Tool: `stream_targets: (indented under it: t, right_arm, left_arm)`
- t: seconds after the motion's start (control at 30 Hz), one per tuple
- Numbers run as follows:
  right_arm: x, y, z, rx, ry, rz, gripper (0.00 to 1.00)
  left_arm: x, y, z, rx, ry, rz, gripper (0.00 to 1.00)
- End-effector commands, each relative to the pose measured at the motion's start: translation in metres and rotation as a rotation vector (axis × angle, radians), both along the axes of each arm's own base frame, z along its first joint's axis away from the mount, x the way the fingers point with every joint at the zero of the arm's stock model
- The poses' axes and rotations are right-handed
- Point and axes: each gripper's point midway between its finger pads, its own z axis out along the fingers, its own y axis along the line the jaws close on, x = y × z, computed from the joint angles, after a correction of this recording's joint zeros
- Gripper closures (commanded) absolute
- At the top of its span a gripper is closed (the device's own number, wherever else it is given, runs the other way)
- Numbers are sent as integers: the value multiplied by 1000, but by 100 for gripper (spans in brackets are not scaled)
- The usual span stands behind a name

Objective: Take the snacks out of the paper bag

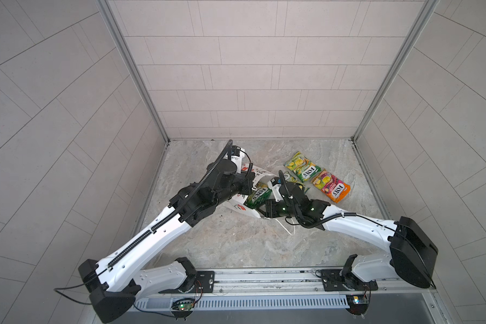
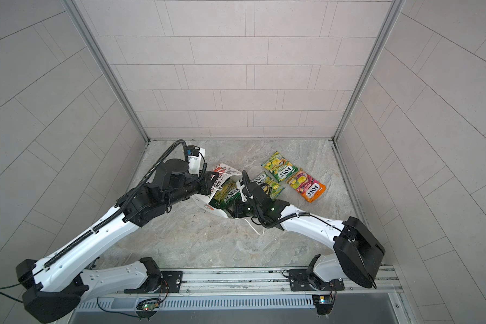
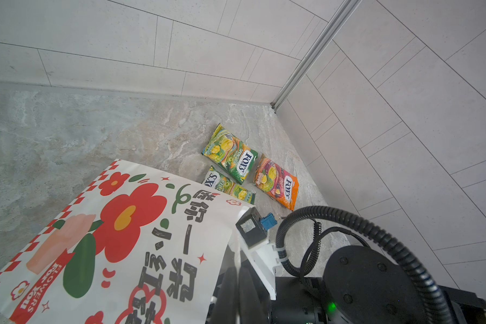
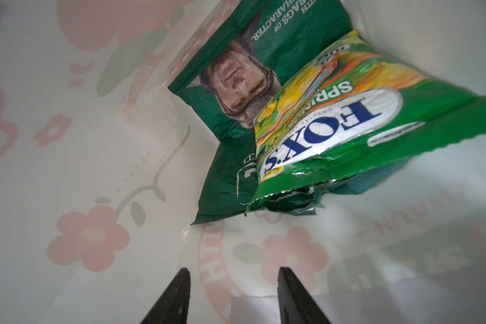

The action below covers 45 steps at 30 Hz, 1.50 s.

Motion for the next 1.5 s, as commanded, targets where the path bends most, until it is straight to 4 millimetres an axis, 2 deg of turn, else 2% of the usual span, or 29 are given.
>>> stream_targets:
  t: [0.0, 0.17, 0.33, 0.57, 0.9, 1.47]
  right_arm:
    - [4, 4, -1, -19, -5, 4, 48]
    - [23, -4, -10, -26, 18, -148, 48]
    - [37, 1, -10, 59, 34, -252, 48]
    - [47, -2, -8, 109, 34, -336, 51]
    - [58, -22, -16, 50, 32, -477, 51]
    - [88, 0, -17, 91, 14, -497, 50]
  left_arm:
    - [0, -5, 22, -49, -42, -11, 100]
    - [-5, -7, 19, -50, -35, -41, 100]
    - [-9, -7, 18, -50, -37, -59, 100]
    - [-11, -9, 17, -53, -33, -78, 100]
    - [-12, -14, 15, -57, -23, -101, 100]
    - [-14, -17, 12, -55, -14, -119, 100]
